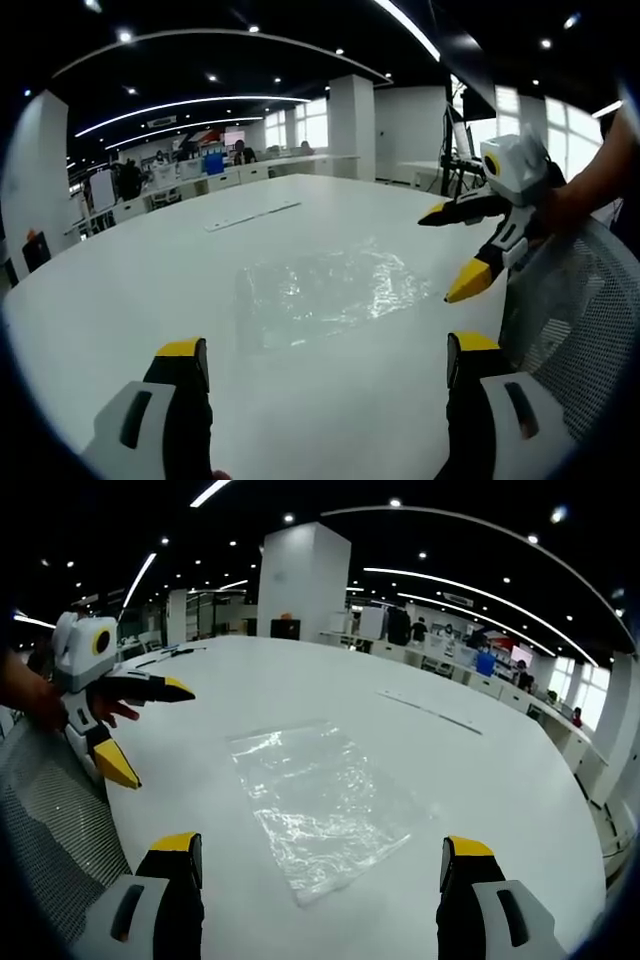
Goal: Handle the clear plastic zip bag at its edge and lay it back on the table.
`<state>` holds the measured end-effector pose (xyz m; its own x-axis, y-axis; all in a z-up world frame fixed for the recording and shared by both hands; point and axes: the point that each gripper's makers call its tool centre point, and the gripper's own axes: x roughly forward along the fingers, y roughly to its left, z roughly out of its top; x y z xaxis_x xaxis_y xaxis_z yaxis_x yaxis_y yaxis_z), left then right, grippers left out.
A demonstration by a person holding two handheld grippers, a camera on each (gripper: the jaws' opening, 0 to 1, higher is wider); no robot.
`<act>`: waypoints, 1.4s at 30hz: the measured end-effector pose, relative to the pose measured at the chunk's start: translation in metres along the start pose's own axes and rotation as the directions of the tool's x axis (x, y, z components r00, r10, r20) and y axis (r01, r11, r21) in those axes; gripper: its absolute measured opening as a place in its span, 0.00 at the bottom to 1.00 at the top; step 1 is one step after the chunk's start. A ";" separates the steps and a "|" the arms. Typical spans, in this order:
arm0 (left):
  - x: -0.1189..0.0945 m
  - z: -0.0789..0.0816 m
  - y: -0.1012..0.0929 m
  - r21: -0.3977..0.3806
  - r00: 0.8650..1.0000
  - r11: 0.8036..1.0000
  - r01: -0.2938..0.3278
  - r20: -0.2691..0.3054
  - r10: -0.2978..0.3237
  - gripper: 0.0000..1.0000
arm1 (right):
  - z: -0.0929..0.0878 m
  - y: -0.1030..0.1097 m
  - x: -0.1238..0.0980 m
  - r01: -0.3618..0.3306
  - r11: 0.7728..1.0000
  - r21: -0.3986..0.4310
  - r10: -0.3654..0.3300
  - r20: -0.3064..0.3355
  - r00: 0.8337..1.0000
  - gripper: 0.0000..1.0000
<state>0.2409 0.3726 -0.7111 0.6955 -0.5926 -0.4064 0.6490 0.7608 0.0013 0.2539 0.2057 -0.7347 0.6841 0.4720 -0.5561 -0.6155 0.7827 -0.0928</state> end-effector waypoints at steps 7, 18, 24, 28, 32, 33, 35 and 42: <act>0.001 -0.001 0.003 0.001 1.000 1.000 -0.005 -0.003 0.005 0.99 | 0.001 -0.001 0.000 0.005 1.000 0.005 -0.005 0.002 1.000 1.00; 0.002 -0.004 0.002 0.007 1.000 1.000 0.002 -0.012 -0.002 0.99 | 0.002 -0.003 -0.001 0.011 1.000 0.008 -0.011 0.005 1.000 1.00; 0.001 -0.003 -0.001 0.018 1.000 1.000 0.004 -0.019 -0.004 0.99 | 0.003 -0.003 -0.001 0.012 1.000 0.007 -0.012 0.009 1.000 1.00; 0.002 -0.004 0.001 0.022 1.000 1.000 0.003 -0.023 -0.003 0.99 | 0.002 -0.002 -0.001 0.007 1.000 0.005 -0.007 0.005 1.000 1.00; 0.003 -0.002 -0.001 0.030 1.000 1.000 0.001 -0.027 -0.001 0.99 | 0.002 -0.001 -0.001 0.004 1.000 0.003 -0.004 0.003 1.000 1.00; 0.003 -0.001 -0.004 0.035 1.000 0.999 0.001 -0.030 0.000 0.99 | 0.002 -0.001 -0.001 0.004 1.000 0.000 -0.004 0.003 1.000 1.00; 0.003 -0.001 -0.003 0.038 0.999 0.999 0.002 -0.035 0.000 0.99 | 0.002 -0.001 -0.001 0.002 1.000 0.001 -0.002 0.002 1.000 1.00; 0.005 -0.001 -0.006 0.050 0.999 0.999 0.010 -0.049 -0.007 0.97 | 0.002 -0.003 -0.002 0.011 1.000 0.008 -0.011 0.004 1.000 1.00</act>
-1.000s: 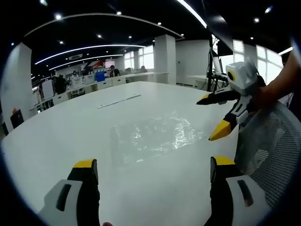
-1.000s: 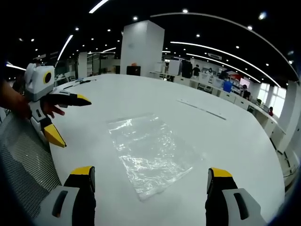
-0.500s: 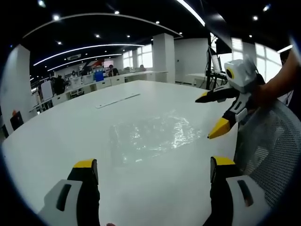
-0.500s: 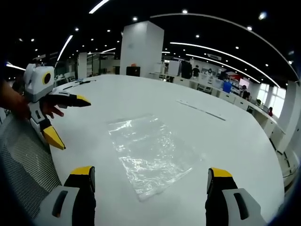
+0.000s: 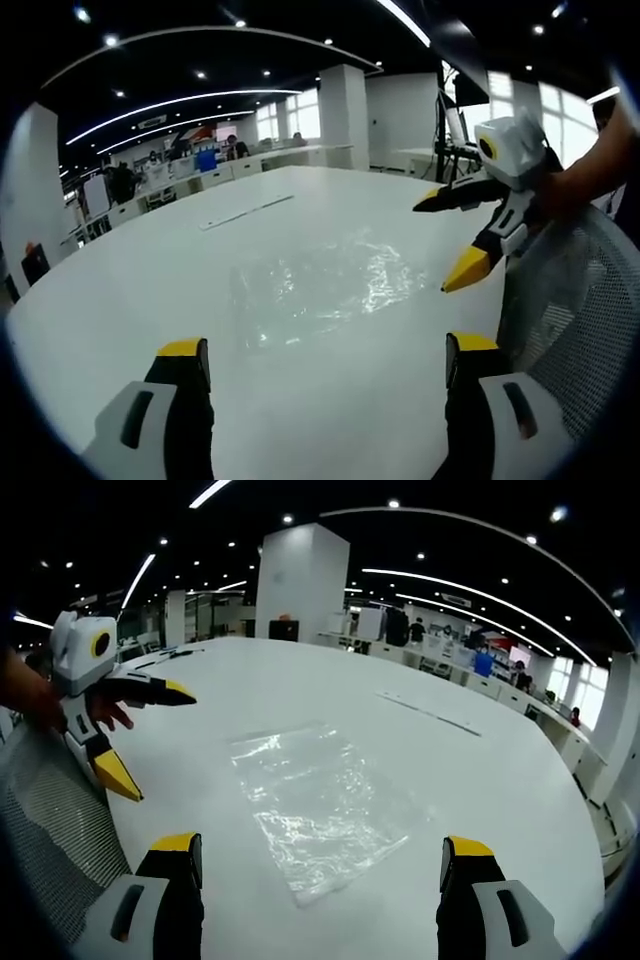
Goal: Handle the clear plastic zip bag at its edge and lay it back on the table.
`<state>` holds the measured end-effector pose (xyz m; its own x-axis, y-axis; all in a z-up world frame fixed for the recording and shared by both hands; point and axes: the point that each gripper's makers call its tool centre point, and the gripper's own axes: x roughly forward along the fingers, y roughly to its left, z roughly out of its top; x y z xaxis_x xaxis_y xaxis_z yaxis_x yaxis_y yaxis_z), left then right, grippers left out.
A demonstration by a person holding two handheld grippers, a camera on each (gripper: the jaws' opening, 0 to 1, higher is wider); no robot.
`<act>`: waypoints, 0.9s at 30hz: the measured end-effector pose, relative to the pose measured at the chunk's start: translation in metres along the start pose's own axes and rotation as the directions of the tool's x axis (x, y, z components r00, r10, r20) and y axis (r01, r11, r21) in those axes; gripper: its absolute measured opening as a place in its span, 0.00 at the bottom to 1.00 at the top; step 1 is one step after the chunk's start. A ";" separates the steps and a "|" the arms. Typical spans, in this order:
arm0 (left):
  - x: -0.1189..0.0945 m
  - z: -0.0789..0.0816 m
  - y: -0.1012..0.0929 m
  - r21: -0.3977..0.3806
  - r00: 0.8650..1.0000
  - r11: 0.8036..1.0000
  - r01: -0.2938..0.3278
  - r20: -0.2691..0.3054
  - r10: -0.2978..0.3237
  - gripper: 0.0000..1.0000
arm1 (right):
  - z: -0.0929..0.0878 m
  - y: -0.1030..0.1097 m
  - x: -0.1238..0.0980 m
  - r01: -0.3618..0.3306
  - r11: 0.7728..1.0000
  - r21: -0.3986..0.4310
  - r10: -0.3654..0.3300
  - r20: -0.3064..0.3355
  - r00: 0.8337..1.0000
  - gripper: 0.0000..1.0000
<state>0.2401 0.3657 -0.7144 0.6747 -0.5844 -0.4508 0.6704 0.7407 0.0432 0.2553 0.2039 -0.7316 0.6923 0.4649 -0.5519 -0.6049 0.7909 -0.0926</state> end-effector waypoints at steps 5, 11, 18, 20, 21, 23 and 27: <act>0.006 -0.001 -0.002 0.010 1.000 1.000 0.012 -0.012 -0.012 0.95 | -0.002 -0.002 0.001 0.007 1.000 0.003 -0.007 -0.006 1.000 1.00; 0.009 0.006 -0.009 0.023 1.000 0.999 0.028 0.000 -0.028 0.95 | -0.003 -0.003 0.001 0.014 1.000 0.010 -0.013 -0.012 1.000 1.00; 0.004 0.007 -0.016 0.029 1.000 0.999 0.030 0.008 -0.030 0.95 | -0.006 -0.005 0.001 0.023 0.999 0.029 -0.022 -0.018 1.000 0.95; 0.002 0.007 -0.022 0.036 0.999 0.999 0.035 0.008 -0.036 0.95 | -0.009 -0.006 0.002 0.026 0.999 0.038 -0.025 -0.034 0.999 0.94; 0.001 0.008 -0.025 0.039 0.999 0.999 0.036 0.007 -0.037 0.95 | -0.011 -0.007 0.002 0.028 0.999 0.041 -0.026 -0.041 0.999 0.94; 0.000 0.008 -0.030 0.051 0.999 0.998 0.043 0.002 -0.043 0.95 | -0.015 -0.006 0.003 0.026 0.998 0.054 -0.022 -0.059 0.998 0.90; 0.000 0.012 -0.032 0.065 0.999 0.997 0.044 0.011 -0.045 0.95 | -0.021 -0.007 0.006 0.034 0.997 0.076 -0.028 -0.079 0.997 0.84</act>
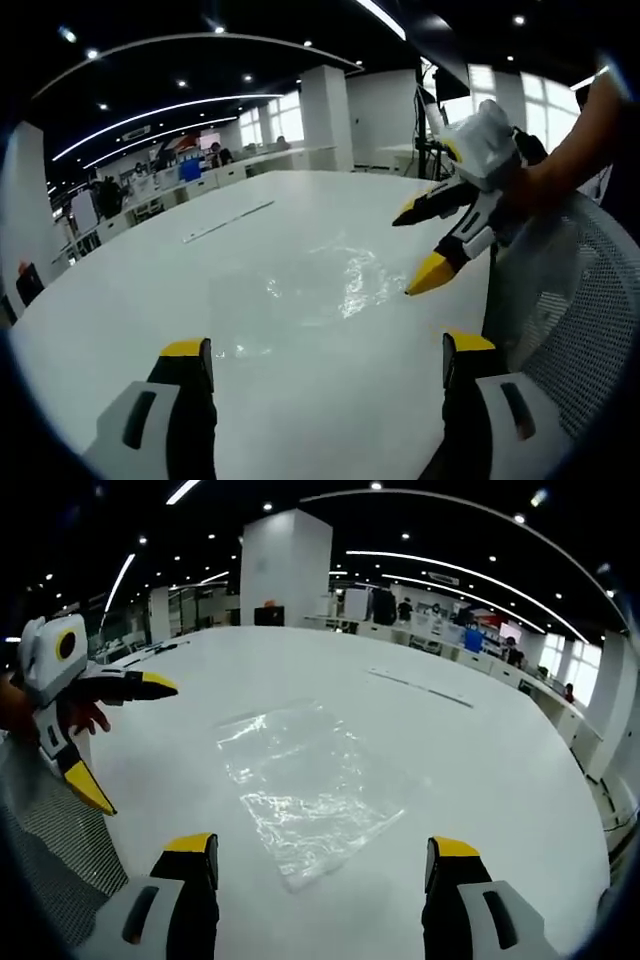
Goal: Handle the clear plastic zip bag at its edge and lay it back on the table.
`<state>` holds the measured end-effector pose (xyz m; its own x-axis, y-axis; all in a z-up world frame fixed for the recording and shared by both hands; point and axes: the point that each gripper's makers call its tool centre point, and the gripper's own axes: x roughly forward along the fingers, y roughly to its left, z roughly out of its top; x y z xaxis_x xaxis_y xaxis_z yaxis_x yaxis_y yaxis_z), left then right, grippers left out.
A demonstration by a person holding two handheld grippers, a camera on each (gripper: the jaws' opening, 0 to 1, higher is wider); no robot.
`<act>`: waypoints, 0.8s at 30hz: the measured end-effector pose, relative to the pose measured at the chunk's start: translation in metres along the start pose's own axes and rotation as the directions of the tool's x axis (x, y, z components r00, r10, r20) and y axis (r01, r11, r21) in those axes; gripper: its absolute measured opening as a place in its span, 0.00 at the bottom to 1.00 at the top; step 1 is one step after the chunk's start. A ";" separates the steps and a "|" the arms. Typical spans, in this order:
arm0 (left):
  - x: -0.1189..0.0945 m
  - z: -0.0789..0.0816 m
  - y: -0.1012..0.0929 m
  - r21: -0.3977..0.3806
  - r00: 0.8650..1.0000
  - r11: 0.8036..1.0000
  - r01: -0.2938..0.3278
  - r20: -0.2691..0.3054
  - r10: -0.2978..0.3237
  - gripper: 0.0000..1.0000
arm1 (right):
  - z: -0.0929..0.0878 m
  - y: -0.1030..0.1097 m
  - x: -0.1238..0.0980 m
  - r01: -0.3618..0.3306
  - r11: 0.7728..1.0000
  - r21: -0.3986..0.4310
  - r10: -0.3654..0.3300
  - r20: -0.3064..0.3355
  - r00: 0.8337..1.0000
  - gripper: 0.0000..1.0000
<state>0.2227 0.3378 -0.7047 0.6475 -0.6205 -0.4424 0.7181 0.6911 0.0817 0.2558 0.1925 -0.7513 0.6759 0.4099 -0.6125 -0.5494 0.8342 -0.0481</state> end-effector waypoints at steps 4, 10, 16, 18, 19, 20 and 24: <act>-0.001 0.001 0.002 -0.005 1.000 1.000 -0.011 0.009 0.011 0.95 | -0.007 0.001 0.002 0.005 1.000 0.014 -0.005 -0.025 1.000 0.82; -0.002 0.001 0.009 -0.017 0.999 0.999 -0.029 0.019 0.029 0.94 | -0.008 0.011 -0.001 -0.028 1.000 0.000 0.027 -0.047 0.999 0.75; -0.004 0.002 0.007 0.000 0.999 1.000 -0.030 0.022 0.030 0.94 | -0.008 0.019 -0.004 -0.045 0.998 -0.044 0.043 -0.060 0.997 0.71; -0.004 0.002 0.007 -0.007 0.999 1.000 -0.030 0.025 0.031 0.94 | -0.011 0.020 -0.003 -0.050 0.997 -0.060 0.045 -0.075 0.996 0.68; -0.004 0.002 0.008 -0.008 0.999 0.999 -0.031 0.026 0.032 0.94 | -0.012 0.018 -0.002 -0.050 0.997 -0.067 0.044 -0.082 0.996 0.65; -0.003 0.001 0.009 -0.014 0.999 0.999 -0.033 0.026 0.034 0.94 | -0.013 0.018 -0.001 -0.050 0.996 -0.070 0.044 -0.084 0.996 0.63; -0.004 0.000 0.010 -0.024 0.999 0.999 -0.035 0.022 0.036 0.93 | -0.010 0.019 -0.002 -0.068 0.996 -0.053 0.065 -0.071 0.995 0.53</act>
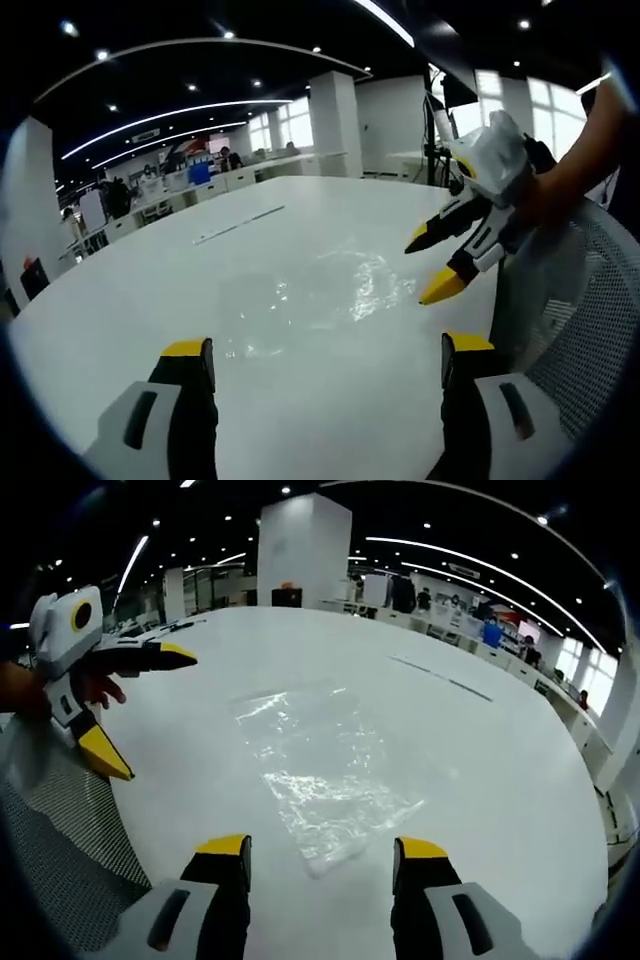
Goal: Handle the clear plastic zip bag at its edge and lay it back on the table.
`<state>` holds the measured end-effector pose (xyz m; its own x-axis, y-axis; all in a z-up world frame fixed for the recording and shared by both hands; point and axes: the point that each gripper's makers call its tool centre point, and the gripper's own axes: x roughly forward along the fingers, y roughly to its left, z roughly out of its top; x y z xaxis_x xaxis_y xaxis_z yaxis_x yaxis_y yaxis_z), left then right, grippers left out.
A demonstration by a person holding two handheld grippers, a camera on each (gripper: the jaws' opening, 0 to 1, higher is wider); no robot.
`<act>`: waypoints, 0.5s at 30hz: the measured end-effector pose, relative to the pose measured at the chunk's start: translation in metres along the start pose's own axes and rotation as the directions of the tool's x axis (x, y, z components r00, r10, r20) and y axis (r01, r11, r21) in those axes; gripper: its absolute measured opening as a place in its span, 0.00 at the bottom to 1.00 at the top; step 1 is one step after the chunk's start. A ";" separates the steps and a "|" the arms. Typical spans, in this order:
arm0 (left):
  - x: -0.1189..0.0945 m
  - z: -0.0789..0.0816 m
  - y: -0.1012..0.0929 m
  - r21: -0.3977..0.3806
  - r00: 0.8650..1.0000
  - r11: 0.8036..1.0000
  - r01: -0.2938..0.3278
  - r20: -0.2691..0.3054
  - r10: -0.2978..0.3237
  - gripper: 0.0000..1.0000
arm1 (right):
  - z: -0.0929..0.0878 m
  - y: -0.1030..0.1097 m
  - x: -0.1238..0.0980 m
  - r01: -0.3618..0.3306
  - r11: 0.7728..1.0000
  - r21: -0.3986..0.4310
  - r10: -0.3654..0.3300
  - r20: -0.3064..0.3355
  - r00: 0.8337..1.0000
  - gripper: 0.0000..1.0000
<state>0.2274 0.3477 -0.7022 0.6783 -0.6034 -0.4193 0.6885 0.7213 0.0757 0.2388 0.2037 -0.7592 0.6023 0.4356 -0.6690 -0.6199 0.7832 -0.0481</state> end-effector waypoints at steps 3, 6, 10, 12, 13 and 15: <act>-0.001 0.000 0.002 -0.011 1.000 1.000 -0.006 -0.002 0.006 0.93 | 0.003 0.000 -0.002 -0.006 1.000 0.012 0.006 0.023 1.000 0.46; -0.002 0.000 0.004 -0.018 1.000 1.000 -0.013 -0.001 0.013 0.92 | 0.007 -0.005 -0.006 -0.009 1.000 -0.001 0.009 0.036 0.999 0.38; -0.001 -0.002 0.006 -0.017 1.000 1.000 -0.014 0.000 0.014 0.92 | 0.005 -0.013 -0.007 -0.012 0.999 -0.050 0.013 0.026 1.000 0.30; -0.001 -0.003 0.006 -0.016 1.000 1.000 -0.013 -0.001 0.013 0.92 | 0.004 -0.015 -0.006 -0.029 0.997 -0.069 0.031 0.017 0.999 0.29; -0.001 -0.003 0.006 -0.015 1.000 1.000 -0.013 -0.001 0.013 0.92 | 0.003 -0.015 -0.006 -0.036 0.996 -0.081 0.037 0.012 0.999 0.28; 0.000 -0.003 0.006 -0.013 1.000 1.000 -0.012 -0.001 0.012 0.92 | 0.002 -0.017 -0.005 -0.050 0.993 -0.106 0.050 0.000 0.999 0.25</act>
<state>0.2306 0.3531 -0.7043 0.6865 -0.5942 -0.4192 0.6766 0.7331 0.0689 0.2472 0.1890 -0.7541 0.5706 0.4743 -0.6704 -0.6989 0.7091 -0.0932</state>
